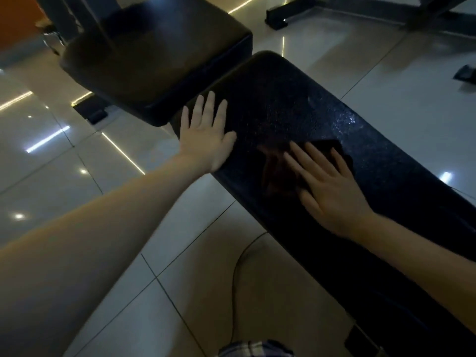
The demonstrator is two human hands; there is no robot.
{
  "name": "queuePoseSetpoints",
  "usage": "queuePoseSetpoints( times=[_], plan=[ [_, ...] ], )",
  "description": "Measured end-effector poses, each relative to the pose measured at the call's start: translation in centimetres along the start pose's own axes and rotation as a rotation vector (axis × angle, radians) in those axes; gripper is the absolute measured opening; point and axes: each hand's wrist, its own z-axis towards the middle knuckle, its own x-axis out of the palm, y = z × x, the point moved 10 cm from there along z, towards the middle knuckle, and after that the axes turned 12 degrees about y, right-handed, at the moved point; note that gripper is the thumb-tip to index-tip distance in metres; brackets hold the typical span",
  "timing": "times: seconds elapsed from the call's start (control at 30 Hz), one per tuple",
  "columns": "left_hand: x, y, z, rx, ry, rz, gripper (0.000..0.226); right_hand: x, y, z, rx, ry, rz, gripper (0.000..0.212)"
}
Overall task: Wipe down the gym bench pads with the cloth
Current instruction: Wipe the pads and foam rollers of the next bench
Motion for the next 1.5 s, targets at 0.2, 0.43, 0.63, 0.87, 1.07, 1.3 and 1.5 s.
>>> queuePoseSetpoints(
  times=[0.2, 0.43, 0.63, 0.87, 1.07, 1.3, 1.5],
  plan=[
    [0.2, -0.9, -0.1, -0.212, -0.213, -0.112, 0.062, 5.5, -0.2, -11.9, -0.023, 0.043, -0.128, 0.072],
    [0.4, -0.4, -0.3, -0.211, -0.310, -0.151, 0.058, 1.8, 1.5, -3.4, 0.127, -0.036, -0.027, 0.065],
    [-0.2, -0.1, -0.9, -0.171, -0.365, -0.246, 0.066, -3.7, 2.3, 9.6, 0.238, -0.067, 0.094, 0.061],
    [-0.4, 0.1, -0.6, -0.091, -0.286, -0.265, 0.049, -1.1, 6.3, 3.6, 0.024, -0.108, 0.023, 0.060],
    [-0.9, 0.6, -0.6, 0.300, 0.052, -0.136, 0.068, 3.7, 6.6, -5.2, -0.087, -0.039, -0.169, 0.064],
    [-1.0, 1.2, -0.3, 0.337, 0.068, -0.153, 0.057, -0.6, 9.8, 4.7, 0.120, -0.144, -0.029, 0.062],
    [-2.1, 2.1, -0.9, 0.272, 0.188, -0.615, 0.041, -2.5, 11.0, 8.9, 0.094, -0.156, -0.024, 0.062]
  ],
)
